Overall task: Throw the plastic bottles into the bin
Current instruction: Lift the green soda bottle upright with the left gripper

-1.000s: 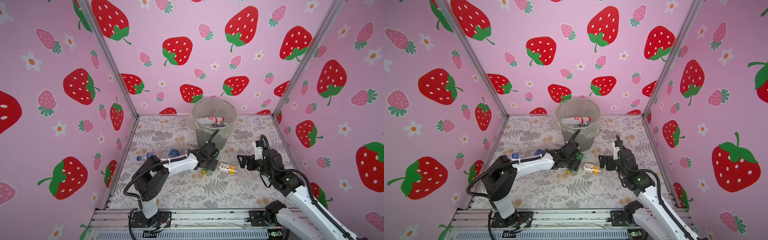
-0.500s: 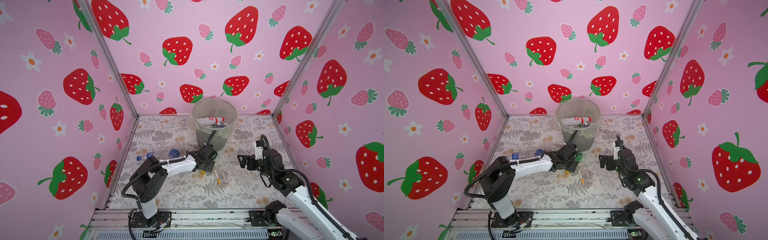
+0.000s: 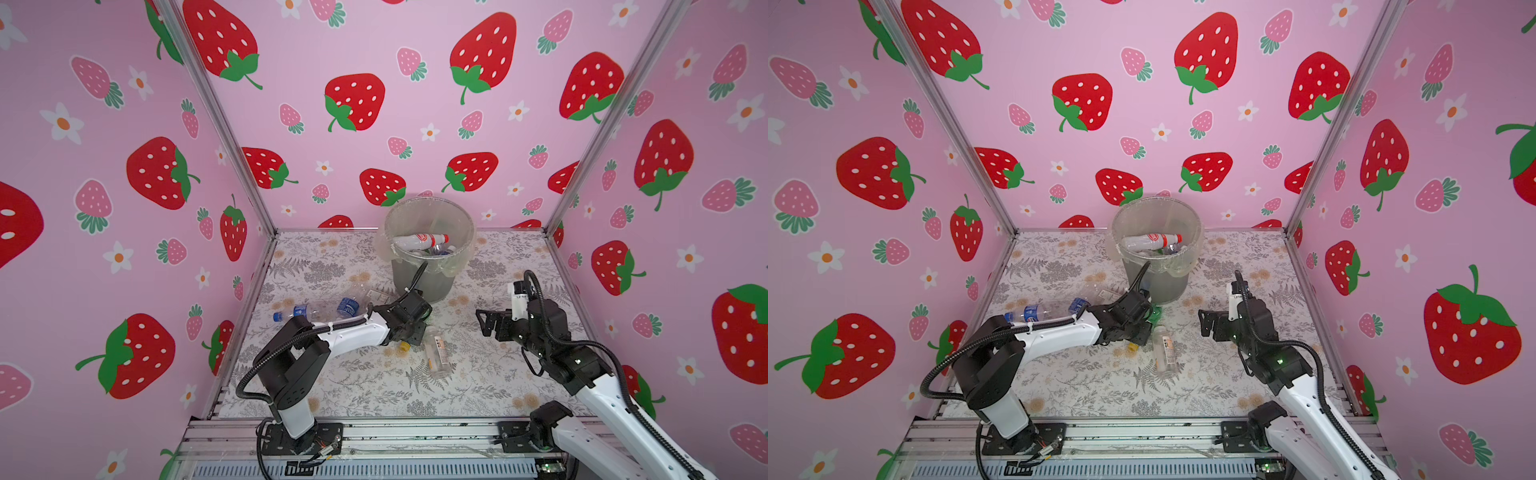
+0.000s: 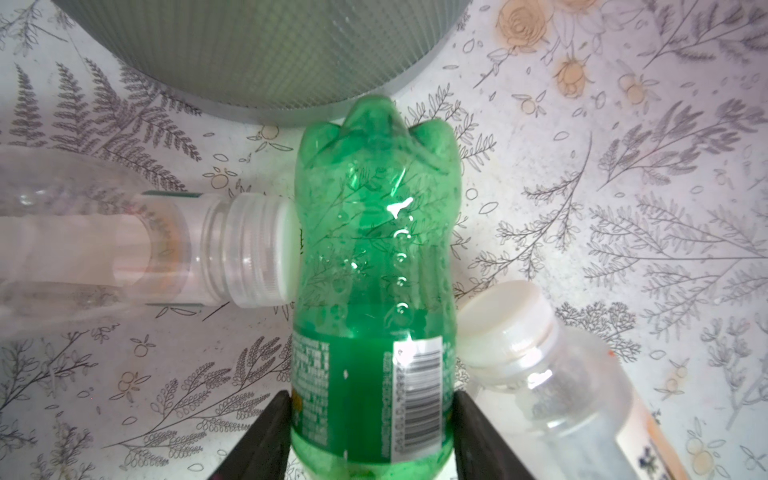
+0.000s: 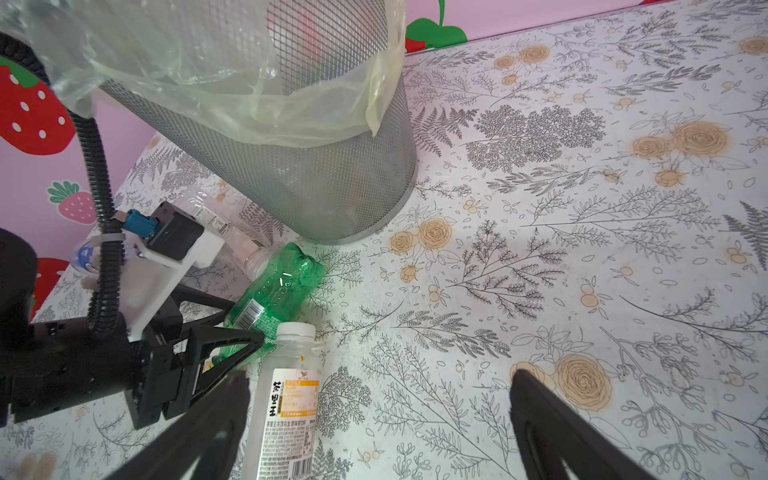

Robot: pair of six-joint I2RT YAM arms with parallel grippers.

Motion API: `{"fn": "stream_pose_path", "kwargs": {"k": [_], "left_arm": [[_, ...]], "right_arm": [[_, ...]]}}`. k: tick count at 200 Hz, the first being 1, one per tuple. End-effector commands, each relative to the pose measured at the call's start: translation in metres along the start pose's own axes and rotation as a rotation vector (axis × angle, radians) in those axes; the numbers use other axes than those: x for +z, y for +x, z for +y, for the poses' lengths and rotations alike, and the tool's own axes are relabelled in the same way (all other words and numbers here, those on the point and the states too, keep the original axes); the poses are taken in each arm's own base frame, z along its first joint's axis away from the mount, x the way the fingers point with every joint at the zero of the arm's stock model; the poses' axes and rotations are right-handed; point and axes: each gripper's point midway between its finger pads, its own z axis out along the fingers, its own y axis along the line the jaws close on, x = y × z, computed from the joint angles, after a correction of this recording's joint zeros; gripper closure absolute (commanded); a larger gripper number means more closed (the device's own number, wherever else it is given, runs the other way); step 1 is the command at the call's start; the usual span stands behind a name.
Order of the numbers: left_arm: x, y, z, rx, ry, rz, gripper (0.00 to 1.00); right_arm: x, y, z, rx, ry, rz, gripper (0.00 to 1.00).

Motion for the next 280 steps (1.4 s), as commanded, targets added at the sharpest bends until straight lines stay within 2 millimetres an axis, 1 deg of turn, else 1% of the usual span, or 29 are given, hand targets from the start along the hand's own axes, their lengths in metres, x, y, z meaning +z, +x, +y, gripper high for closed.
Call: {"fn": "stream_pose_path", "kwargs": {"k": [1, 29, 45, 82, 98, 118, 136, 153, 168, 187, 201, 224, 251, 280], "left_arm": [[0.002, 0.013, 0.006, -0.014, -0.018, 0.028, 0.48], [0.006, 0.016, 0.009, -0.010, -0.032, 0.040, 0.43], [0.011, 0.018, 0.009, -0.010, -0.039, 0.047, 0.38], [0.017, 0.017, 0.010, -0.015, -0.050, 0.053, 0.32], [0.016, 0.015, 0.009, -0.017, -0.051, 0.049, 0.32], [0.014, 0.013, 0.009, -0.020, -0.048, 0.043, 0.37], [0.007, 0.009, 0.005, -0.025, -0.030, 0.032, 0.40], [-0.003, 0.006, 0.000, -0.032, -0.001, 0.015, 0.43], [-0.016, 0.005, -0.002, -0.034, 0.017, -0.004, 0.44], [-0.032, 0.005, 0.002, -0.067, 0.014, -0.030, 0.45], [-0.044, 0.008, 0.005, -0.089, 0.016, -0.040, 0.47], [-0.063, 0.012, 0.006, -0.126, 0.047, -0.075, 0.47], [-0.093, 0.012, 0.013, -0.164, 0.063, -0.159, 0.48], [-0.134, 0.005, 0.029, -0.201, 0.064, -0.287, 0.49]], "right_arm": [[-0.005, -0.001, -0.002, 0.015, 0.010, -0.006, 0.01], [-0.005, -0.001, -0.002, 0.017, 0.009, -0.006, 0.01], [-0.004, -0.001, -0.002, 0.018, 0.008, -0.006, 0.01], [-0.005, -0.002, -0.002, 0.017, 0.007, -0.006, 0.01], [-0.005, -0.003, -0.002, 0.015, 0.010, -0.007, 0.01], [-0.006, -0.003, -0.002, 0.015, 0.011, -0.009, 0.01], [-0.006, -0.003, -0.002, 0.017, 0.011, -0.011, 0.01], [-0.006, -0.002, -0.002, 0.018, 0.011, -0.009, 0.01], [-0.007, -0.002, -0.002, 0.018, 0.011, -0.011, 0.01], [-0.008, -0.002, -0.002, 0.021, 0.009, -0.015, 0.01], [-0.007, -0.001, -0.003, 0.025, 0.008, -0.016, 0.01], [-0.005, 0.002, -0.002, 0.033, 0.003, -0.010, 0.01], [-0.004, 0.002, -0.003, 0.045, 0.003, -0.016, 0.01], [-0.002, 0.005, -0.004, 0.053, 0.007, -0.013, 0.01]]}}
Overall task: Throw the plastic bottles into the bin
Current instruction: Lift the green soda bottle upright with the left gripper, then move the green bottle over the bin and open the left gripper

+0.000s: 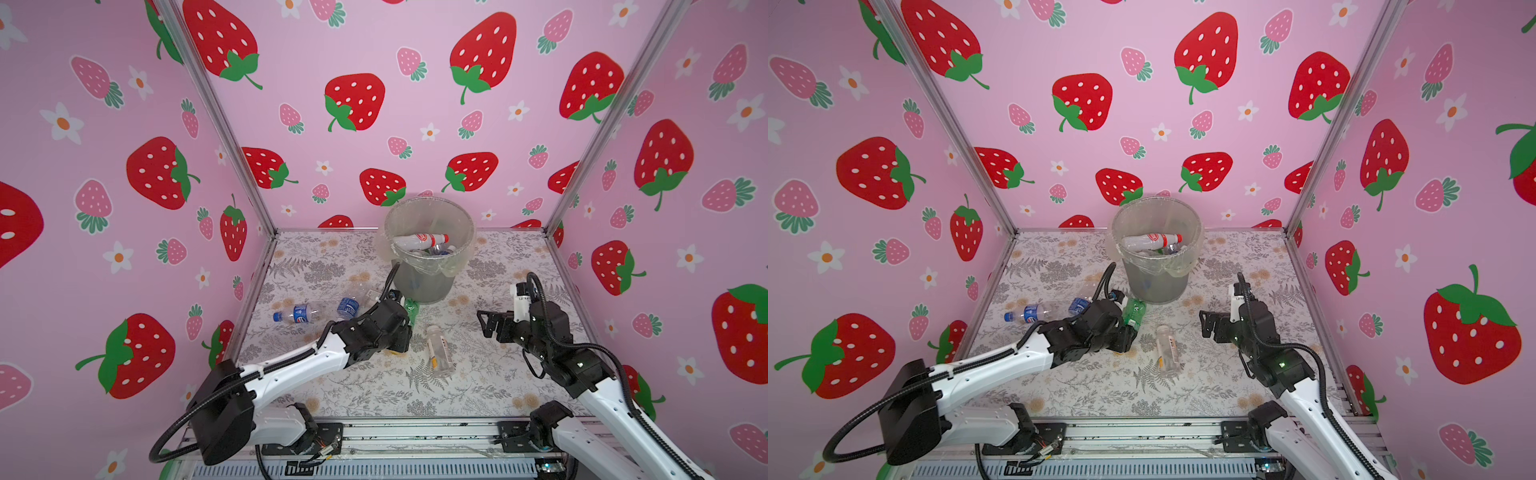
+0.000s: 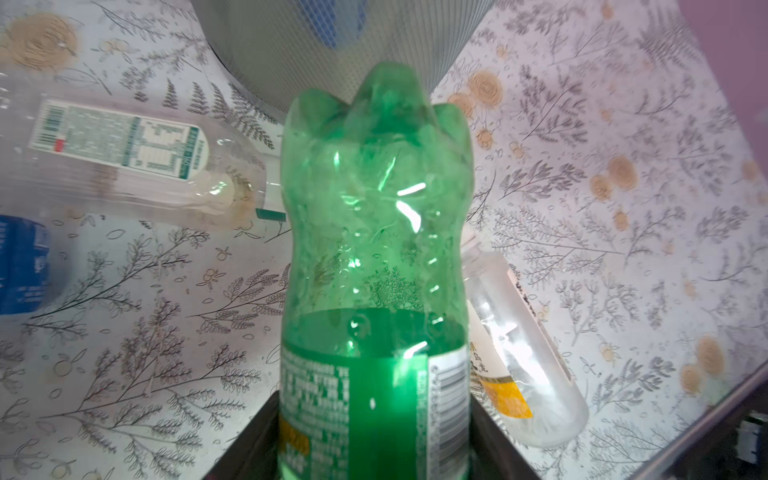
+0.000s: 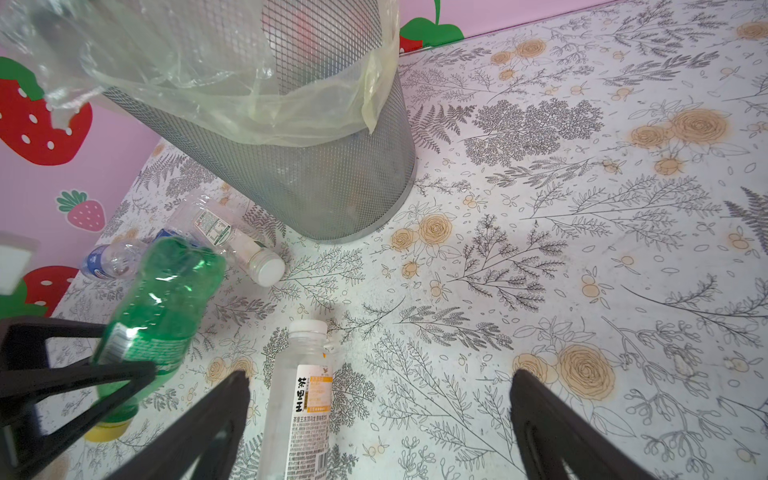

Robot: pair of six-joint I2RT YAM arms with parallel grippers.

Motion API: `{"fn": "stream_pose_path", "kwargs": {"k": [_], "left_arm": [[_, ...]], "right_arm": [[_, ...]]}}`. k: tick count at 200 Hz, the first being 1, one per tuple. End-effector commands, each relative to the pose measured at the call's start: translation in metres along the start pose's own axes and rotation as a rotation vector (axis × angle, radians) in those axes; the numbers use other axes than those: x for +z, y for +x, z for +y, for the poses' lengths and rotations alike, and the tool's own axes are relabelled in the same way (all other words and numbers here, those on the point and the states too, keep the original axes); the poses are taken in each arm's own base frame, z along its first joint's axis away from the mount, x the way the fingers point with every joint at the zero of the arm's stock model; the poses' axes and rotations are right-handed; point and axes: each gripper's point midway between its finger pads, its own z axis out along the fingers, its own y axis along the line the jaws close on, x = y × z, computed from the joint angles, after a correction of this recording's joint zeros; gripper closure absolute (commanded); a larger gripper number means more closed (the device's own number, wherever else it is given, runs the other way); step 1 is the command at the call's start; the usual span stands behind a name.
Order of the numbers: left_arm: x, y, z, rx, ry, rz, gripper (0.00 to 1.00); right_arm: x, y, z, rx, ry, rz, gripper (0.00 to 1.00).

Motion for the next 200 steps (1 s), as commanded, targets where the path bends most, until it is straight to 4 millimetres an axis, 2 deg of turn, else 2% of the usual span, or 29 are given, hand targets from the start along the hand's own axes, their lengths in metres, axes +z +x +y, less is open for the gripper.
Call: {"fn": "stream_pose_path", "kwargs": {"k": [1, 61, 93, 112, 160, 180, 200], "left_arm": [[-0.031, -0.015, 0.011, -0.052, -0.022, -0.108, 0.48], [-0.106, -0.053, 0.021, -0.032, -0.004, -0.337, 0.49], [-0.141, -0.075, 0.012, -0.006, 0.070, -0.481, 0.49], [-0.151, -0.080, 0.007, 0.014, 0.119, -0.546, 0.49], [-0.176, -0.091, 0.011, 0.002, 0.133, -0.658, 0.47], [-0.186, -0.107, 0.003, 0.035, 0.118, -0.658, 0.46], [-0.195, -0.136, -0.008, 0.064, 0.086, -0.659, 0.45]], "right_arm": [[0.001, 0.000, -0.003, 0.021, 0.007, -0.014, 0.01], [0.004, 0.007, -0.007, 0.045, 0.016, -0.014, 0.01], [0.005, 0.006, -0.008, 0.048, 0.021, -0.015, 0.01], [0.005, 0.004, -0.007, 0.051, 0.019, -0.020, 0.01], [0.004, 0.005, -0.009, 0.048, 0.027, -0.020, 0.01], [0.004, 0.004, -0.009, 0.046, 0.030, -0.021, 0.01], [0.004, 0.002, -0.008, 0.045, 0.028, -0.025, 0.01]]}}
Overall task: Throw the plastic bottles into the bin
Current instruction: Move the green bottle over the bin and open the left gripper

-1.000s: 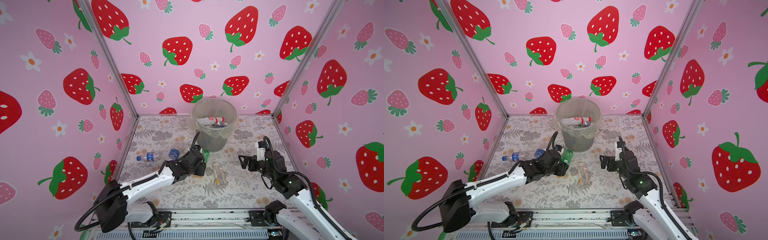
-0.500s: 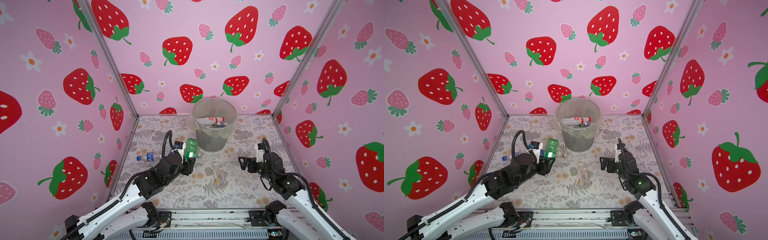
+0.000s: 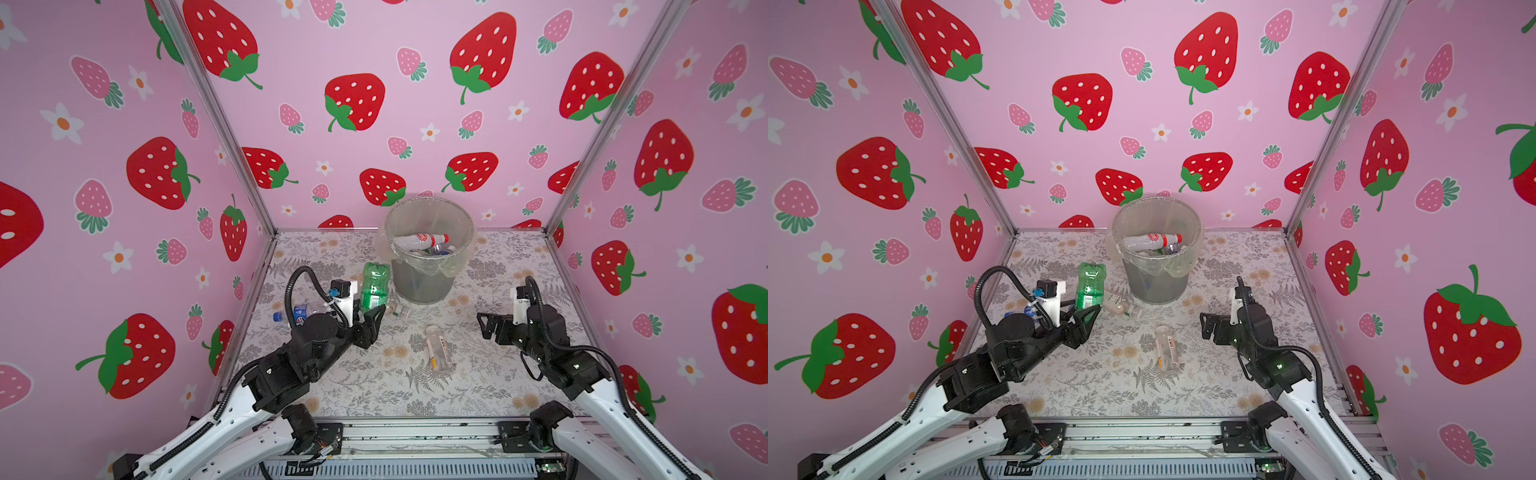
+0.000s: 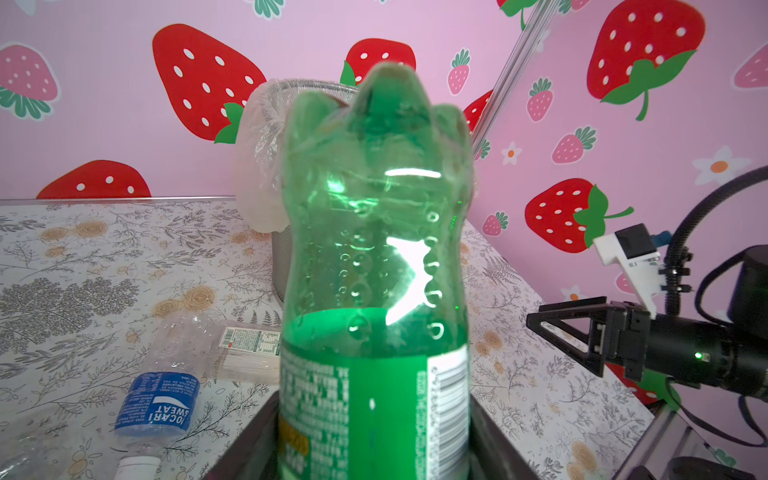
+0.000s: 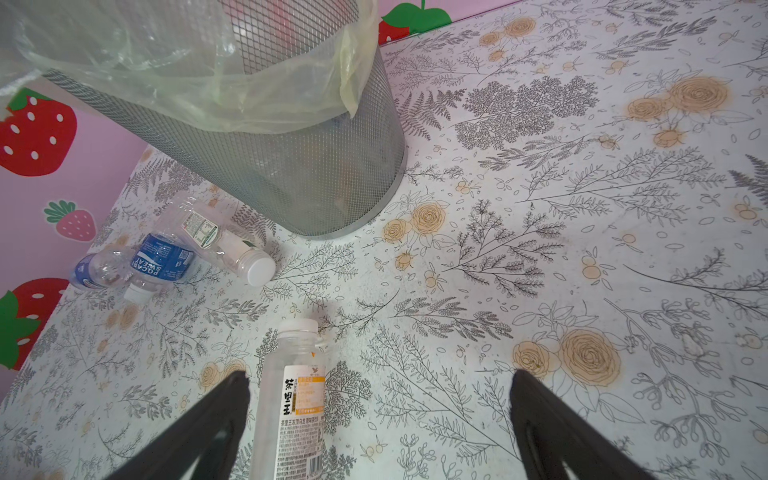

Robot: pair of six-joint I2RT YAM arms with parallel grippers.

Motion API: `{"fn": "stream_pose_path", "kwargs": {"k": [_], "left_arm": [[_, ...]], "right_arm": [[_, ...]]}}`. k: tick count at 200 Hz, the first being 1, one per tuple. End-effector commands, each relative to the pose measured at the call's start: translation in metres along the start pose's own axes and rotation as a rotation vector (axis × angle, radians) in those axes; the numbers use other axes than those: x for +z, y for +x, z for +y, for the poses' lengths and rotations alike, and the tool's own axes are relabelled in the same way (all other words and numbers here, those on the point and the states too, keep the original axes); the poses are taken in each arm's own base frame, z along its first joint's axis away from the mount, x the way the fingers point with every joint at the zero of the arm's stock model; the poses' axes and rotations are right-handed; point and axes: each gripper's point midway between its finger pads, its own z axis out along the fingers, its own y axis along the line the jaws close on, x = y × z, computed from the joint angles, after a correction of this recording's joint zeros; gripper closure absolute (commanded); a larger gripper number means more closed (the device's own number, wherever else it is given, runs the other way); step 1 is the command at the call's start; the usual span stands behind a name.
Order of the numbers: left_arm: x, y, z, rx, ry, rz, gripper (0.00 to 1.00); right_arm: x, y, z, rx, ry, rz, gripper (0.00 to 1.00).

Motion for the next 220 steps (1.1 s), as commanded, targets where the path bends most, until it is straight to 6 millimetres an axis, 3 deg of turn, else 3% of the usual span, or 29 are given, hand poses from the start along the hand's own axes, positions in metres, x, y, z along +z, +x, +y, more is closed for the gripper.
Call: {"fn": "stream_pose_path", "kwargs": {"k": [1, 35, 52, 70, 76, 82, 90, 110, 133, 161, 186, 220], "left_arm": [[0.000, -0.058, -0.013, 0.036, -0.021, -0.084, 0.45], [0.047, -0.114, -0.042, 0.110, -0.037, -0.076, 0.42], [0.088, -0.136, -0.048, 0.116, -0.049, -0.038, 0.39], [0.139, -0.142, -0.048, 0.113, -0.060, 0.047, 0.35], [0.150, -0.144, -0.043, 0.105, -0.086, 0.076, 0.31], [0.160, -0.142, -0.038, 0.099, -0.113, 0.113, 0.02], [0.166, -0.147, -0.032, 0.087, -0.133, 0.139, 0.01], [0.163, -0.155, -0.027, 0.067, -0.114, 0.162, 0.01], [0.137, -0.172, -0.020, 0.040, -0.106, 0.095, 0.01], [0.105, -0.176, -0.007, 0.005, -0.111, 0.038, 0.01], [0.086, -0.167, 0.003, 0.000, -0.115, 0.025, 0.01], [0.074, -0.147, 0.016, -0.010, -0.119, 0.044, 0.01]], "right_arm": [[-0.003, -0.008, -0.001, 0.004, 0.008, -0.028, 0.01], [-0.002, -0.008, 0.001, 0.007, 0.002, -0.026, 0.01], [-0.003, -0.008, 0.001, 0.010, 0.000, -0.027, 0.01], [-0.004, -0.009, 0.002, 0.012, -0.004, -0.030, 0.01], [-0.004, -0.009, 0.002, 0.015, -0.005, -0.029, 0.01], [-0.004, -0.009, 0.002, 0.017, -0.006, -0.030, 0.01], [-0.005, -0.008, 0.002, 0.020, -0.008, -0.029, 0.01], [-0.007, -0.008, 0.003, 0.026, -0.016, -0.033, 0.01], [-0.007, -0.008, 0.002, 0.023, -0.012, -0.036, 0.01], [-0.004, -0.005, 0.001, 0.009, -0.006, -0.019, 0.01], [-0.002, -0.002, 0.000, 0.002, -0.001, -0.006, 0.01], [0.002, 0.001, 0.001, 0.006, -0.011, 0.008, 0.01]]}}
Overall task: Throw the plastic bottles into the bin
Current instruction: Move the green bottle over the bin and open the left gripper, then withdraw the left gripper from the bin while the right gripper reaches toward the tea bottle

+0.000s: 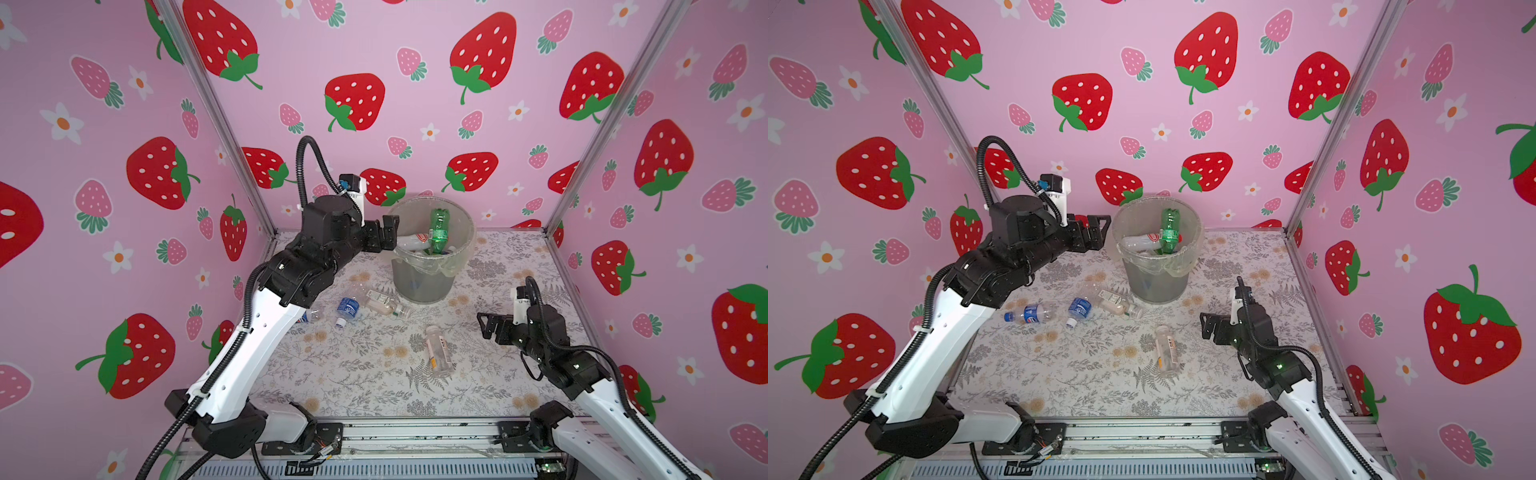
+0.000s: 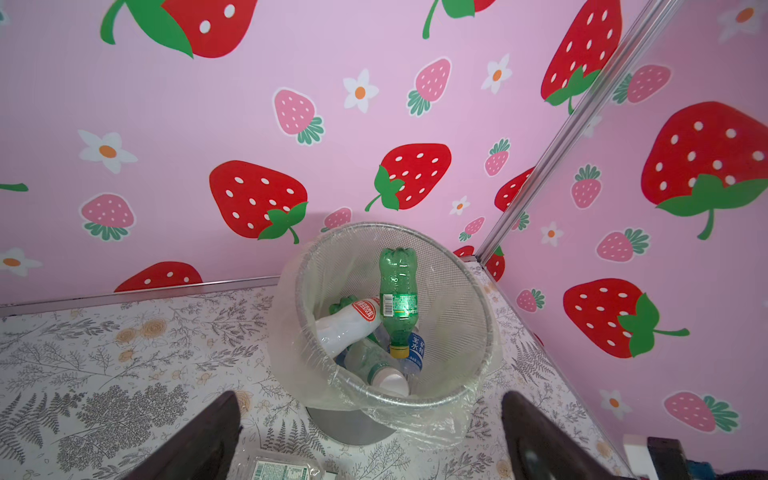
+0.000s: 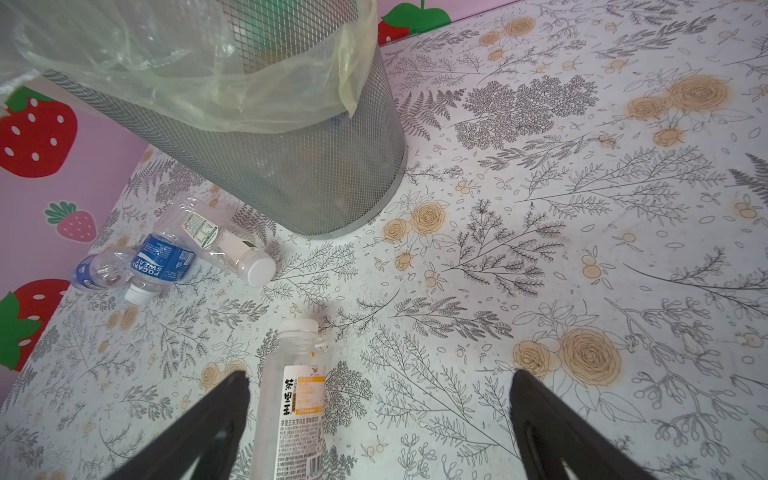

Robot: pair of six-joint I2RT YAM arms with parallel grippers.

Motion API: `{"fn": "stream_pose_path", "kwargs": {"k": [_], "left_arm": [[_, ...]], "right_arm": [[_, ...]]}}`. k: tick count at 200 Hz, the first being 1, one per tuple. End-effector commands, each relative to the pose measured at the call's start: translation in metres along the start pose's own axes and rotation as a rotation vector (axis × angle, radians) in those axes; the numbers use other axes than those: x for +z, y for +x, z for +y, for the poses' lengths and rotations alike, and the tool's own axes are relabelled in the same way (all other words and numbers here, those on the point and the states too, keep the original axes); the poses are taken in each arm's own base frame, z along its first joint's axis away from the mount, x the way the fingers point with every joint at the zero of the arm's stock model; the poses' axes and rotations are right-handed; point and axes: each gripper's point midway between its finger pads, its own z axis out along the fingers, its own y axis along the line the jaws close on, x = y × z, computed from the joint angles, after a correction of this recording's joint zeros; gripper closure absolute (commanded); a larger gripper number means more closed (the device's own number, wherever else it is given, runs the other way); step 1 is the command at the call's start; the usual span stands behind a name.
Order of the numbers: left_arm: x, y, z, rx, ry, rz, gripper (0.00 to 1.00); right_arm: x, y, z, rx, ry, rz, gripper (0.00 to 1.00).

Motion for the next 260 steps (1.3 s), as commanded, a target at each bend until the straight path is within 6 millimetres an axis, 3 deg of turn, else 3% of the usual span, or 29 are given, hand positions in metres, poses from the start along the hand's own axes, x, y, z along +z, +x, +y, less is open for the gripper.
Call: {"fn": "stream_pose_path", "kwargs": {"k": [1, 125, 181, 242, 260], "left_arm": [[0.013, 0.025, 0.006, -0.004, 0.002, 0.056, 0.01], [0.008, 0.109, 0.064, -0.048, -0.067, 0.214, 0.01], [0.013, 0.141, 0.058, -0.071, 0.047, 0.299, 0.01], [0.011, 0.180, 0.080, -0.024, -0.038, 0.412, 0.01], [0.011, 0.190, 0.088, -0.012, -0.076, 0.431, 0.01]], "right_arm": [[0.002, 0.001, 0.001, 0.003, -0.010, 0.006, 0.01], [0.014, 0.023, 0.003, -0.008, -0.029, 0.110, 0.01], [0.024, 0.036, 0.006, 0.015, -0.040, 0.181, 0.01], [0.029, 0.052, 0.014, 0.043, -0.066, 0.225, 0.01], [0.030, 0.049, 0.026, 0.055, -0.112, 0.196, 0.01]]}}
